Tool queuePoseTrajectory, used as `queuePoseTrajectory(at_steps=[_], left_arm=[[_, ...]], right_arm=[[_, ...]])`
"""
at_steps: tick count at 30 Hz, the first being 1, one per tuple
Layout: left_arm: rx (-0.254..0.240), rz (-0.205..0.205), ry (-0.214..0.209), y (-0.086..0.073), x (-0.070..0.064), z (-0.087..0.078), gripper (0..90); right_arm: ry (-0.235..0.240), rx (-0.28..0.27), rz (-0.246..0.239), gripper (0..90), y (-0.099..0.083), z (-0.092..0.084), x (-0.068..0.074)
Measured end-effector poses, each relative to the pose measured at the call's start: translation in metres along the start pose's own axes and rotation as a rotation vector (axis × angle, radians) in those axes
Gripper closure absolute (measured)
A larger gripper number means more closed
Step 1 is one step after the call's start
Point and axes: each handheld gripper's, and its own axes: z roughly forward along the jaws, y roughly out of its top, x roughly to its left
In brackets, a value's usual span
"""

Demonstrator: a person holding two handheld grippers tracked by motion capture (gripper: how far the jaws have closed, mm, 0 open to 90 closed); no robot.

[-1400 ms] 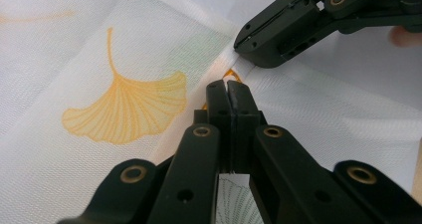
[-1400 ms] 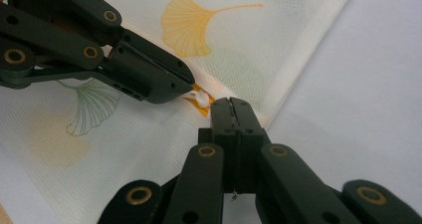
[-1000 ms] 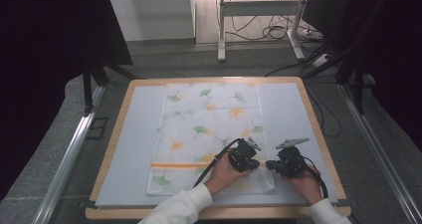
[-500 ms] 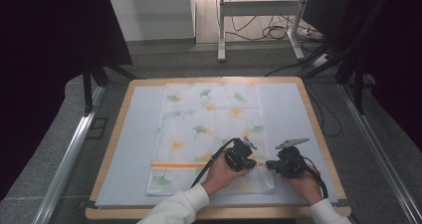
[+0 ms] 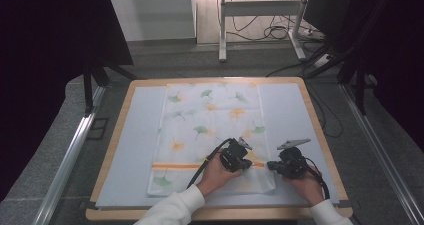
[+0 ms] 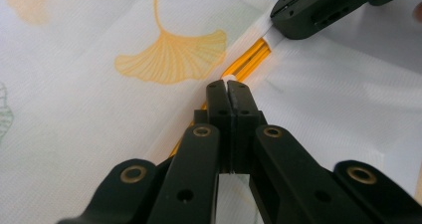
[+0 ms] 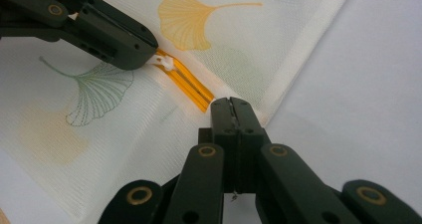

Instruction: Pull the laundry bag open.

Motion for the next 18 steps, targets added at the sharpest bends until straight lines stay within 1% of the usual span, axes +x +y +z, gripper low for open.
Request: queuePoseTrajectory(at_steps=[6, 18], left_arm=[[0.007, 0.001, 0.001, -0.003, 0.002, -0.003, 90.0], [-0.003, -0.015, 0.006, -0.012, 0.009, -0.011, 90.0]], right_arm=[[0.002, -0.002, 0.004, 89.7, 0.000, 0.000, 0.000], [0.008, -0.001, 0.005, 89.6, 0.000, 0.000, -0.001]])
